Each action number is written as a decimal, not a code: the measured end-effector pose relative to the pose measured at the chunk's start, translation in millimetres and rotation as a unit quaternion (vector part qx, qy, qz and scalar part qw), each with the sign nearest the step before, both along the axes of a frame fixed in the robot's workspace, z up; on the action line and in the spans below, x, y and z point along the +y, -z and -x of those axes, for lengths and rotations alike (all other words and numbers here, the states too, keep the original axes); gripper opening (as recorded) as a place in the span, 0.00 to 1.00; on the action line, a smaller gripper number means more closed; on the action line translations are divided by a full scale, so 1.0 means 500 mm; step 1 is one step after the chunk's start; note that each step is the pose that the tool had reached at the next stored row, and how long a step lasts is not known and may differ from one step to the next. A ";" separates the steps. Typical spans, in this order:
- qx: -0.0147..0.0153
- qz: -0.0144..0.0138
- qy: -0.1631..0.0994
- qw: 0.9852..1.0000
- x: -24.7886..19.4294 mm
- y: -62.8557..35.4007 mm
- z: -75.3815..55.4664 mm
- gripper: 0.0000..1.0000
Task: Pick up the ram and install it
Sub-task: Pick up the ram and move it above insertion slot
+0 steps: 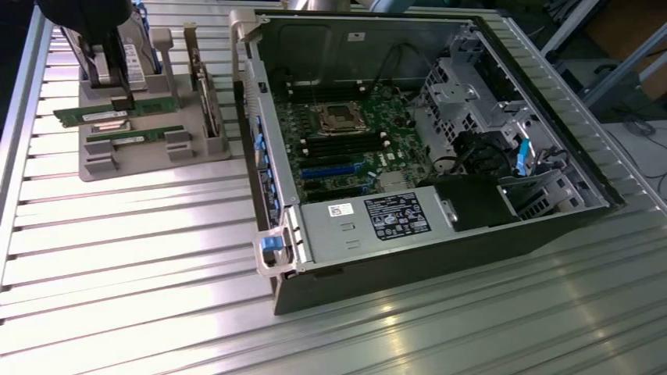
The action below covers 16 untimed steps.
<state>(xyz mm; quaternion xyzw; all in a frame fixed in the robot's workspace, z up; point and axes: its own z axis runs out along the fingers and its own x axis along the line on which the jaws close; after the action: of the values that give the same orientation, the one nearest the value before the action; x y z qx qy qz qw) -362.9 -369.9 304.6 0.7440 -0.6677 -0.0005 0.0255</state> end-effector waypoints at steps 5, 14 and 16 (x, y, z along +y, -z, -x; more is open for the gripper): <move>0.000 0.000 0.000 1.000 0.0000 -0.004 0.000 0.12; 0.000 0.000 0.000 1.000 0.0000 -0.019 0.000 0.12; 0.000 0.000 0.000 1.000 0.0000 -0.021 0.000 0.12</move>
<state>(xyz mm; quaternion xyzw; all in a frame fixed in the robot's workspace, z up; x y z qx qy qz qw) -362.9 -369.9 315.0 0.7440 -0.6677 -0.0005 0.0255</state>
